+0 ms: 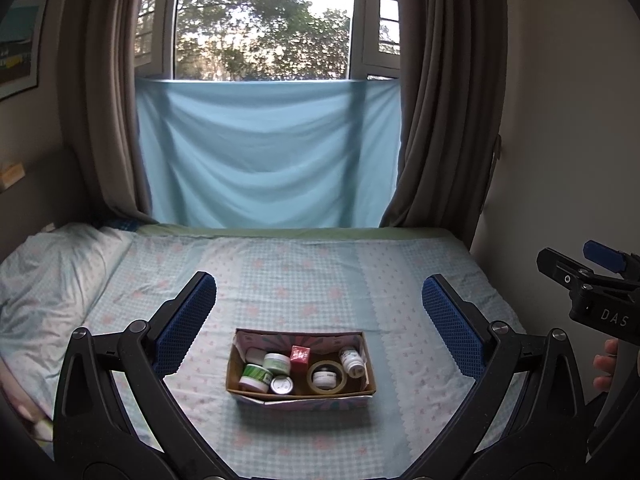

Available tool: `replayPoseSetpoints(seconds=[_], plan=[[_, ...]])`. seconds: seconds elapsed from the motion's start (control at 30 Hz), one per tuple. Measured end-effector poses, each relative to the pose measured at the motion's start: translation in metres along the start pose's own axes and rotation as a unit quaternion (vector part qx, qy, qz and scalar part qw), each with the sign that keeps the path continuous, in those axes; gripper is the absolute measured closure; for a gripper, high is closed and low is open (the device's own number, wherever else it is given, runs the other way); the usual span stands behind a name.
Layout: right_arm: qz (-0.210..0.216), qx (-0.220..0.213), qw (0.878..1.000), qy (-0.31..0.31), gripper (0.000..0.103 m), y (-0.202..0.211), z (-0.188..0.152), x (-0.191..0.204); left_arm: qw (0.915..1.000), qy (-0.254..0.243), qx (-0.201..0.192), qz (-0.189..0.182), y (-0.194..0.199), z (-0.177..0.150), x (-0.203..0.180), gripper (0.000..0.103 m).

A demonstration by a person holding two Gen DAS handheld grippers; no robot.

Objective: Organize rigid objects

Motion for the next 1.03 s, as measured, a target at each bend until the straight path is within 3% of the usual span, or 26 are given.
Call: replayPoseSetpoints(seconds=[0.43,0.63,0.83,1.03], plan=[[-0.004,0.000,1.000,-0.002,0.009,0.000,0.002,0.000,0.9999,-0.007,-0.009,0.007,0.000,0.002,-0.001,0.000],[-0.005,0.001,1.000,-0.002,0.009,0.000,0.001,0.000,0.9995,-0.006,-0.032,0.002,0.004,0.008,-0.003,0.000],[-0.006,0.001,1.000,-0.002,0.009,-0.001,0.001,0.001,0.9968,-0.011,-0.058,0.055,0.011,0.015,0.010,0.000],[-0.004,0.006,1.000,-0.003,0.009,-0.004,0.001,0.001,0.9970,-0.003,-0.054,0.056,0.007,0.015,0.018,0.000]])
Point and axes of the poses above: each gripper's, at about its wrist camera, not at the fingertips, and y roughly against the way its jaws point, x to its left, z to its top, the point moved 9 cm from there along -y, roughly the way its jaws point, and after that the axes turned 10 degrees about -x, right-handed, at the moved point
